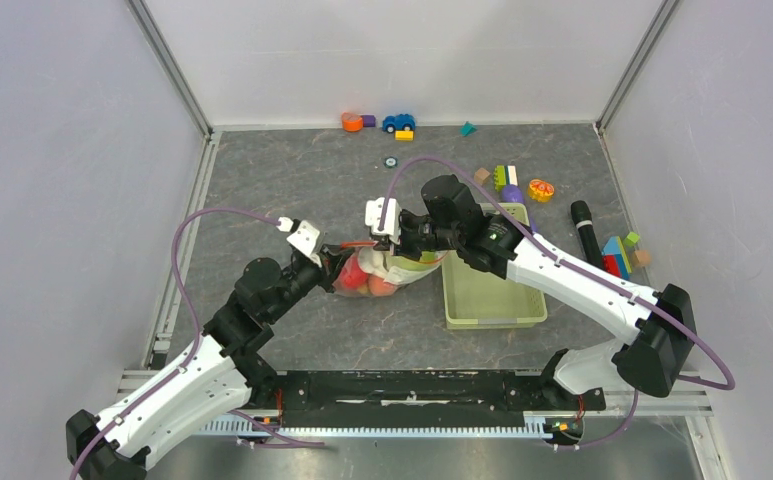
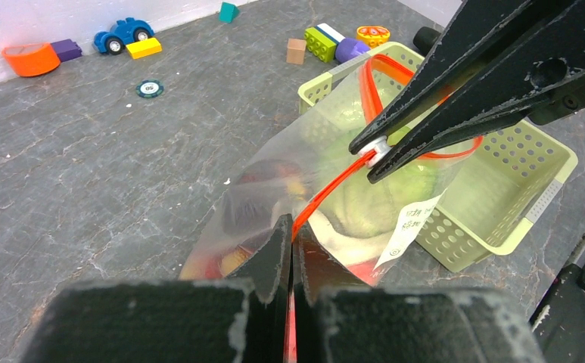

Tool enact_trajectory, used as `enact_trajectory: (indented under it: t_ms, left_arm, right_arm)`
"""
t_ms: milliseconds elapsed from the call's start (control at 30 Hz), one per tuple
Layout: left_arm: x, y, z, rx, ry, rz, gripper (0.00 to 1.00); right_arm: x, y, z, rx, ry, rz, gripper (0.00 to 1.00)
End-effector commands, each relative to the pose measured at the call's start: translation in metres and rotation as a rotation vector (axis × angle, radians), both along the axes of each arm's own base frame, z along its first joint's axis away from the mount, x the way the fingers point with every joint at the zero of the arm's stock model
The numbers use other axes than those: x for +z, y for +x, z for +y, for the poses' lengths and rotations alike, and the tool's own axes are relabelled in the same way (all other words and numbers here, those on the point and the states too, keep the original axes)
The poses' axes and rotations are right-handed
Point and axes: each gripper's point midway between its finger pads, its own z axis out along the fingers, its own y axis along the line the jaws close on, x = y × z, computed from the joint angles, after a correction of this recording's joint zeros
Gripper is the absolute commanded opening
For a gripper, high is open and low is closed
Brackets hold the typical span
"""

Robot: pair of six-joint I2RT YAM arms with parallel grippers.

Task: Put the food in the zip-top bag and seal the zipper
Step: Zip the zipper food storage bag at the center of the board.

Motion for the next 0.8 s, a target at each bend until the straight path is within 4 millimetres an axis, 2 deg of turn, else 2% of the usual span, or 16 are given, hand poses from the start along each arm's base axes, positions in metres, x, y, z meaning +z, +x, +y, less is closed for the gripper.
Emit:
enact_trajectory:
  t_ms: [0,567,767]
  left_arm:
    - [0.015,0.016,0.024,0.155,-0.040,-0.039,0.02]
    - [0.012,0.021,0.031,0.205,-0.034,-0.047,0.02]
    - [0.012,0.022,0.032,0.210,-0.032,-0.051,0.02]
  right_arm:
    - [-0.008,0.021,-0.025,-0.161,-0.061,0.007,0.00]
    - [-0.021,0.044,-0.063,-0.352,-0.099,0.097,0.00]
    - [-0.025,0.045,-0.074,-0.368,-0.112,0.119,0.00]
